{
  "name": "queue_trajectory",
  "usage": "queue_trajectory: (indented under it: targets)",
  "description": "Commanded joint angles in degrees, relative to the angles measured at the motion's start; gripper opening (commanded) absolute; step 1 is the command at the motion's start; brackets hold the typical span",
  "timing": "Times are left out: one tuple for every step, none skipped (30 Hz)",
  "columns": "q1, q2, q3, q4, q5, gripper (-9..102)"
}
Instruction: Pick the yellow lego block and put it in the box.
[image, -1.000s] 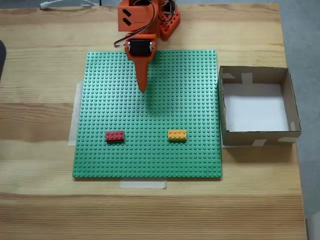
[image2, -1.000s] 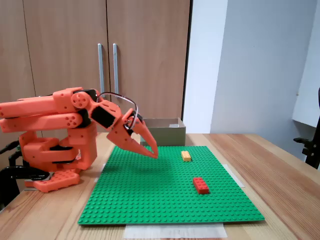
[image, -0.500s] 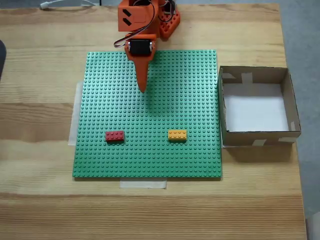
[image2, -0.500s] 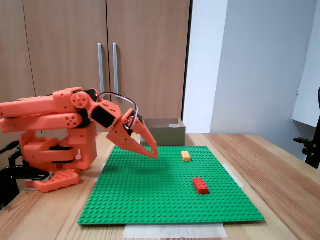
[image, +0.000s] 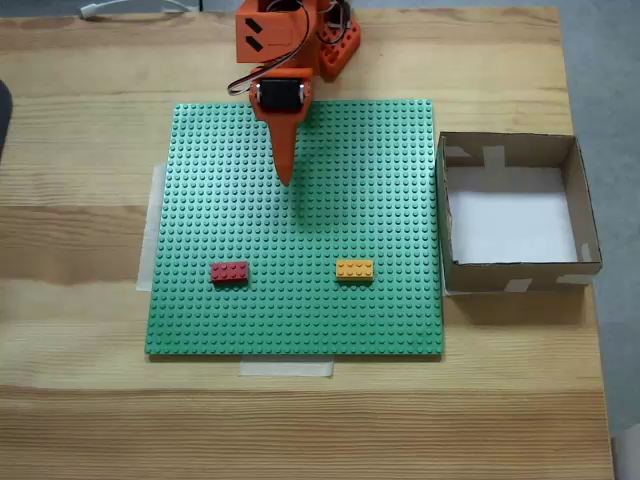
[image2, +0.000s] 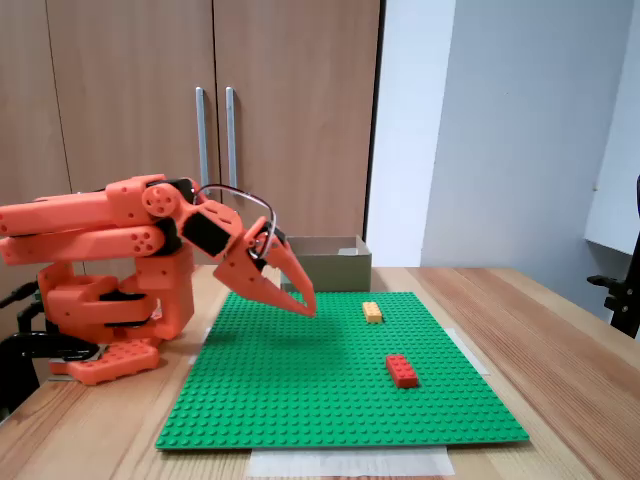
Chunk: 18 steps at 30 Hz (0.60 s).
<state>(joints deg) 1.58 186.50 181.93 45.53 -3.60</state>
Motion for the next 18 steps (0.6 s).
queue_trajectory:
  targets:
    - [-0.1, 0.4, 0.4, 0.2, 0.0, -1]
    - [-0.1, 0.4, 0.4, 0.2, 0.1, -1]
    - [0.0, 0.4, 0.4, 0.2, 0.2, -1]
    - [0.0, 0.4, 0.4, 0.2, 0.2, -1]
    - [0.0, 0.3, 0.3, 0.2, 0.2, -1]
    - [0.0, 0.1, 0.3, 0.2, 0.2, -1]
    - [0.0, -0.1, 0.2, 0.2, -0.1, -1]
    - [0.0, -0.4, -0.1, 0.5, -0.4, -1]
    - [0.0, -0.4, -0.4, 1.0, -1.0, -1]
    - [0.0, -0.6, -0.9, 1.4, -1.3, -1]
    - [0.0, -0.6, -1.5, 2.0, -1.4, -1]
    - [0.0, -0.6, -2.4, 2.9, -1.3, -1]
    - [0.0, -0.7, -3.3, 3.9, -0.9, -1]
    - [0.0, -1.0, -4.2, 4.8, -0.3, -1]
    - [0.1, -2.9, -7.4, 7.4, 0.4, -1]
    - [0.1, -4.0, -8.6, 8.2, 0.4, -1]
    - [0.1, -5.2, -9.9, 9.1, 0.4, -1]
    - [0.1, -6.5, -11.4, 9.8, 0.4, -1]
